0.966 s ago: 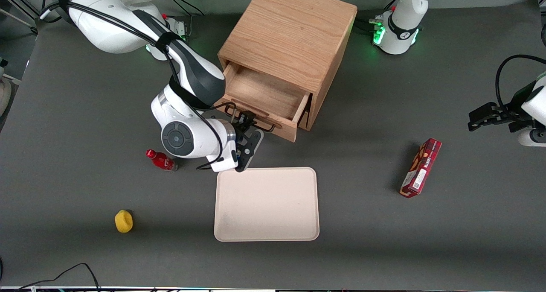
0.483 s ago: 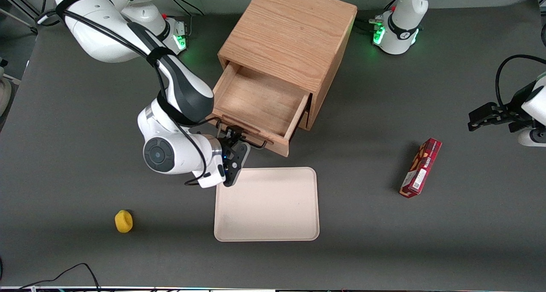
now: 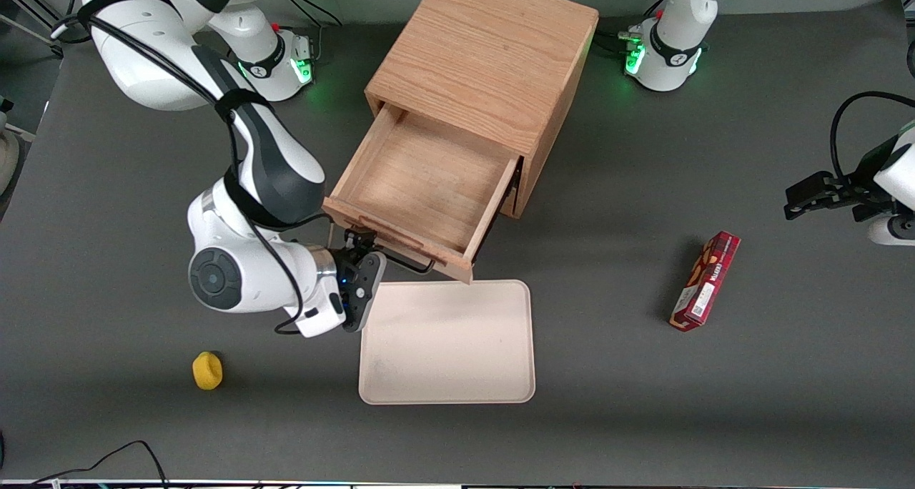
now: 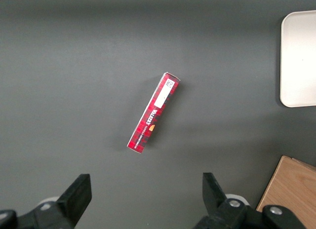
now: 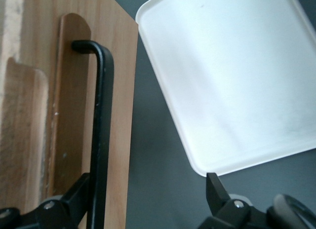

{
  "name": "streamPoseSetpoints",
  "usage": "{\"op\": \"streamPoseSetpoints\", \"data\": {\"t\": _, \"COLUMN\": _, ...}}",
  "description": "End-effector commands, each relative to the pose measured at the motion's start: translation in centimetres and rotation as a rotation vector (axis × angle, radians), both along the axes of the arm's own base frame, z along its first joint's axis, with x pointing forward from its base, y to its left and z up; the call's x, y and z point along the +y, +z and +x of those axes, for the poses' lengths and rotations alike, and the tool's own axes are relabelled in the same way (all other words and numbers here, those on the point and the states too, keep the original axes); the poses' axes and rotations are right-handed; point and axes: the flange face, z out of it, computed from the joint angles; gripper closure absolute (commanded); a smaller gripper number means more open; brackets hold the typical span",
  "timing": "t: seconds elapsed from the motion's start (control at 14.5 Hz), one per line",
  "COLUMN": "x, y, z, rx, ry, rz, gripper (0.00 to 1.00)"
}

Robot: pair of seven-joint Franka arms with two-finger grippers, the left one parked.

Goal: Open upper drawer

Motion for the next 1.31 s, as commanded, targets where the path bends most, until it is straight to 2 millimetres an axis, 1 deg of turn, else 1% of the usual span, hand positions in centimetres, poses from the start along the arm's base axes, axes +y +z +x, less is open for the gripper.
{"op": "streamPoseSetpoints", "data": {"t": 0.0, "x": -0.9, "y": 1.6, "z": 1.7, "rx": -0.045, "ry": 0.007, "rz": 0.02, "gripper": 0.0}}
{"op": "streamPoseSetpoints", "data": {"t": 0.07, "x": -1.1, "y": 2.8, "z": 1.9, "rx": -0.061, "ry": -0.002, "rz": 0.024, "gripper": 0.0}}
{"op": "streamPoseSetpoints", "data": {"t": 0.14, "x": -1.4, "y": 4.6, "z": 1.7, "rx": -0.07, "ry": -0.001, "rz": 0.026, "gripper": 0.0}}
{"op": "streamPoseSetpoints", "data": {"t": 0.21, "x": -1.5, "y": 7.2, "z": 1.3, "rx": -0.086, "ry": -0.007, "rz": 0.024, "gripper": 0.0}}
{"op": "streamPoseSetpoints", "data": {"t": 0.28, "x": -1.7, "y": 10.9, "z": 0.3, "rx": -0.11, "ry": -0.053, "rz": 0.012, "gripper": 0.0}}
{"op": "streamPoseSetpoints", "data": {"t": 0.34, "x": -2.0, "y": 15.3, "z": -0.8, "rx": -0.145, "ry": -0.146, "rz": 0.0, "gripper": 0.0}}
{"op": "streamPoseSetpoints", "data": {"t": 0.41, "x": -2.2, "y": 18.8, "z": -2.0, "rx": -0.154, "ry": -0.269, "rz": -0.009, "gripper": 0.0}}
{"op": "streamPoseSetpoints", "data": {"t": 0.48, "x": -2.3, "y": 20.6, "z": -3.1, "rx": -0.127, "ry": -0.382, "rz": -0.038, "gripper": 0.0}}
{"op": "streamPoseSetpoints", "data": {"t": 0.55, "x": -3.0, "y": 22.8, "z": -4.3, "rx": -0.104, "ry": -0.502, "rz": -0.073, "gripper": 0.0}}
{"op": "streamPoseSetpoints", "data": {"t": 0.62, "x": -3.9, "y": 24.8, "z": -5.2, "rx": -0.094, "ry": -0.63, "rz": -0.095, "gripper": 0.0}}
{"op": "streamPoseSetpoints", "data": {"t": 0.69, "x": -4.9, "y": 26.5, "z": -6.2, "rx": -0.089, "ry": -0.719, "rz": -0.127, "gripper": 0.0}}
{"op": "streamPoseSetpoints", "data": {"t": 0.76, "x": -5.9, "y": 27.6, "z": -7.1, "rx": -0.084, "ry": -0.761, "rz": -0.162, "gripper": 0.0}}
{"op": "streamPoseSetpoints", "data": {"t": 0.83, "x": -7.2, "y": 27.5, "z": -7.9, "rx": -0.027, "ry": -0.775, "rz": -0.216, "gripper": 0.0}}
{"op": "streamPoseSetpoints", "data": {"t": 0.9, "x": -9.5, "y": 27.1, "z": -8.8, "rx": 0.045, "ry": -0.781, "rz": -0.306, "gripper": 0.0}}
{"op": "streamPoseSetpoints", "data": {"t": 0.97, "x": -11.7, "y": 27.8, "z": -10.4, "rx": 0.084, "ry": -0.796, "rz": -0.39, "gripper": 0.0}}
{"op": "streamPoseSetpoints", "data": {"t": 1.03, "x": -13.3, "y": 28.1, "z": -11.5, "rx": 0.093, "ry": -0.826, "rz": -0.451, "gripper": 0.0}}
{"op": "streamPoseSetpoints", "data": {"t": 1.17, "x": -14.5, "y": 27.3, "z": -13.8, "rx": 0.132, "ry": -0.927, "rz": -0.521, "gripper": 0.0}}
{"op": "streamPoseSetpoints", "data": {"t": 1.24, "x": -15.6, "y": 26.3, "z": -14.9, "rx": 0.142, "ry": -1.003, "rz": -0.544, "gripper": 0.0}}
